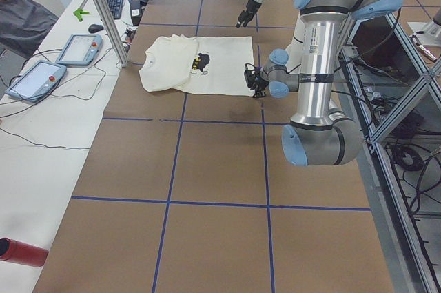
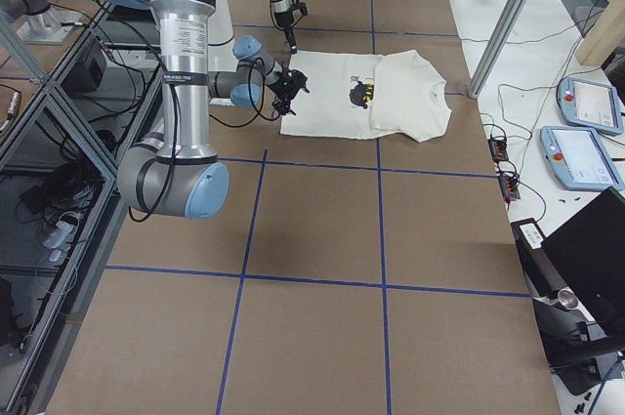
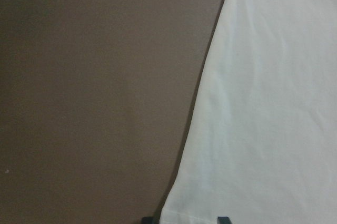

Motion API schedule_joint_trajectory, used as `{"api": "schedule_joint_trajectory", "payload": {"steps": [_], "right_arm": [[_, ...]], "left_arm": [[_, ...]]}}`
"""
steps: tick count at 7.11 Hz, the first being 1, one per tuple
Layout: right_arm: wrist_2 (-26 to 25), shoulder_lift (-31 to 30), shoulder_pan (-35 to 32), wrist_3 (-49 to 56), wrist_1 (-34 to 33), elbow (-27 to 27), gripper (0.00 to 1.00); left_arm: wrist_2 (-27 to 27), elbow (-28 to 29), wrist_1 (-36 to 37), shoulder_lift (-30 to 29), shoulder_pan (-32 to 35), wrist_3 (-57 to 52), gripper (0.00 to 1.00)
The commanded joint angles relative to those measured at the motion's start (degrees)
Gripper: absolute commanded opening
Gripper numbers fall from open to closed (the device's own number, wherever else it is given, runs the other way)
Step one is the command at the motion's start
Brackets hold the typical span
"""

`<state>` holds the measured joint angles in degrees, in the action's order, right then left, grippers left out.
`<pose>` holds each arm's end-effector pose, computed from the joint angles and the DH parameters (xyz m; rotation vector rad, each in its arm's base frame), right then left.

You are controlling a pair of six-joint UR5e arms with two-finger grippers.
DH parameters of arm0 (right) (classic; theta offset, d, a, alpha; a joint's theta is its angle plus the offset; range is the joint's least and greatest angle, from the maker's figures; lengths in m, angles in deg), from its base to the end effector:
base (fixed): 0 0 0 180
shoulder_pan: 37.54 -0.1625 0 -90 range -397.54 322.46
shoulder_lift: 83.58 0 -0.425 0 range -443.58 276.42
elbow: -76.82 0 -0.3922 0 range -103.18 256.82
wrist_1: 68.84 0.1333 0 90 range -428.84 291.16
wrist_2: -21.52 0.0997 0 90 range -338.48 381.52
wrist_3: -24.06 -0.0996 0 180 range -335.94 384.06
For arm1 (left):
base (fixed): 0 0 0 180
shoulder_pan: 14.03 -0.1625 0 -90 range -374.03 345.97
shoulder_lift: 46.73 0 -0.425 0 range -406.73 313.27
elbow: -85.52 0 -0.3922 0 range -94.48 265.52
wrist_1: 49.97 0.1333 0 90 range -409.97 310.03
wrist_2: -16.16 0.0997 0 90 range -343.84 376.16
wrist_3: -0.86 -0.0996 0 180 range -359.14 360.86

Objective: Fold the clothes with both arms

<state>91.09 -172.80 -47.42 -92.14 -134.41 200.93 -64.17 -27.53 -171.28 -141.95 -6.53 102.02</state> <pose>-0.4230 -0.2443 0.3250 0.1799 -1.0866 0.7509 0.4952 -0.2165 0.3637 0.1209 1.0485 -0.3828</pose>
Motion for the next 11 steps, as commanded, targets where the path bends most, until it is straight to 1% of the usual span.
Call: {"api": "schedule_joint_trajectory", "payload": {"steps": [1,5,6,7,8,9,11], "right_arm": [[-0.22,0.10,0.30,-0.09,0.00,-0.01,0.98],[-0.31,0.19,0.65,-0.09,0.00,-0.27,0.98],[-0.31,0.19,0.74,-0.09,0.00,-0.27,0.98],[-0.40,0.19,1.17,-0.52,-0.44,-1.14,0.96],[-0.31,0.19,2.05,-2.35,-4.62,-1.67,0.93],[-0.40,0.19,3.36,-2.81,-7.36,-1.68,0.91],[-0.40,0.19,5.47,-4.21,-7.38,-1.76,0.94]], "left_arm": [[0.00,-0.07,-0.07,-0.49,-0.03,0.17,0.00],[0.09,-0.67,-0.07,0.03,0.06,0.18,0.00],[0.00,-2.51,-0.07,0.21,0.23,0.18,0.00],[0.00,-4.96,-0.07,0.30,0.67,0.18,0.00],[0.00,-6.38,-0.07,0.30,1.02,0.18,0.00],[0.00,-8.13,0.02,0.30,1.46,0.18,0.00],[0.00,-8.24,0.02,0.30,1.90,0.18,0.00]]}}
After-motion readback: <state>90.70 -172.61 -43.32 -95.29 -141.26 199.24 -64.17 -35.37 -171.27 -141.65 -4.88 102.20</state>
